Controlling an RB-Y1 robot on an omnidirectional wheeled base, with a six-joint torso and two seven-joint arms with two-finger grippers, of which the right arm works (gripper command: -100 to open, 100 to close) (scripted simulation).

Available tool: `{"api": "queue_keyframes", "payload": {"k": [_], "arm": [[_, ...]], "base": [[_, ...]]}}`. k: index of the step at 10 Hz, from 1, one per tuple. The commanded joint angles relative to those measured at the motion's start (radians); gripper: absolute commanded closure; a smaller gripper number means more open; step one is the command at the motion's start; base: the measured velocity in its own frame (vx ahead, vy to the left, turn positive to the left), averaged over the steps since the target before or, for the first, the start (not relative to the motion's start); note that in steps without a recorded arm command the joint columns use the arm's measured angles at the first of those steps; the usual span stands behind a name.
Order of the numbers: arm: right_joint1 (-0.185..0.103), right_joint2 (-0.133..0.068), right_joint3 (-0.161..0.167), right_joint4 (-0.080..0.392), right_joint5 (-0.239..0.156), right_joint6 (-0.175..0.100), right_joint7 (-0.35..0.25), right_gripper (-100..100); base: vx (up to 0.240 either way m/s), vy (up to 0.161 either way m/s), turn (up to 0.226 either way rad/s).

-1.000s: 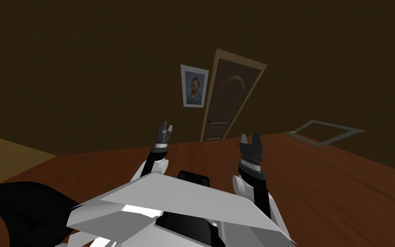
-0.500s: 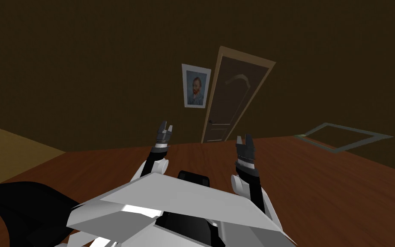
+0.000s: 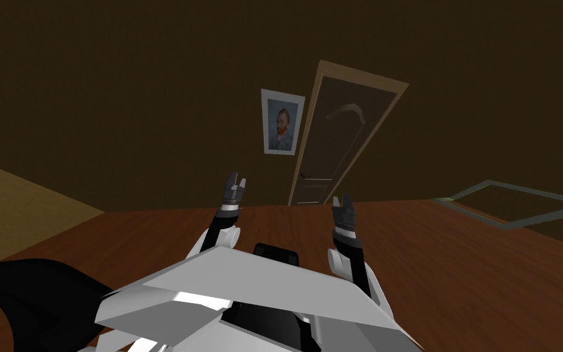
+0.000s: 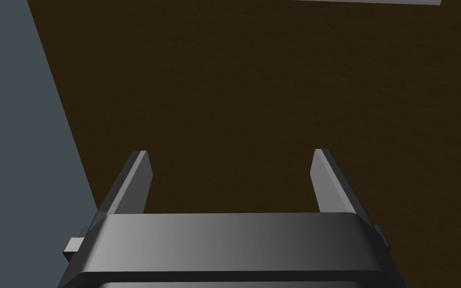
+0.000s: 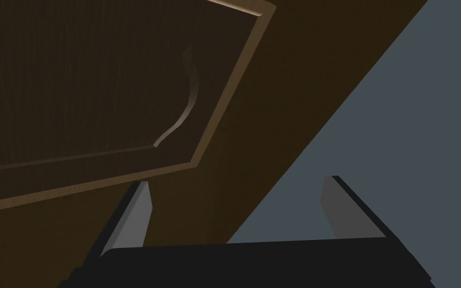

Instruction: Pull the door open

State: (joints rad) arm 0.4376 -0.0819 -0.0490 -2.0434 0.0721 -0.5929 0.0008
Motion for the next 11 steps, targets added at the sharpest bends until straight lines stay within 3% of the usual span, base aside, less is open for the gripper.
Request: {"api": "queue_keyframes", "payload": {"k": [1,11], "arm": [[-0.018,-0.013,-0.003,0.041,-0.005,0.0,-0.01,-100],[-0.105,-0.09,-0.011,0.325,-0.036,-0.027,-0.069,-100]], "base": [[0.1,-0.038,0.075],[0.092,-0.031,0.098]]}}
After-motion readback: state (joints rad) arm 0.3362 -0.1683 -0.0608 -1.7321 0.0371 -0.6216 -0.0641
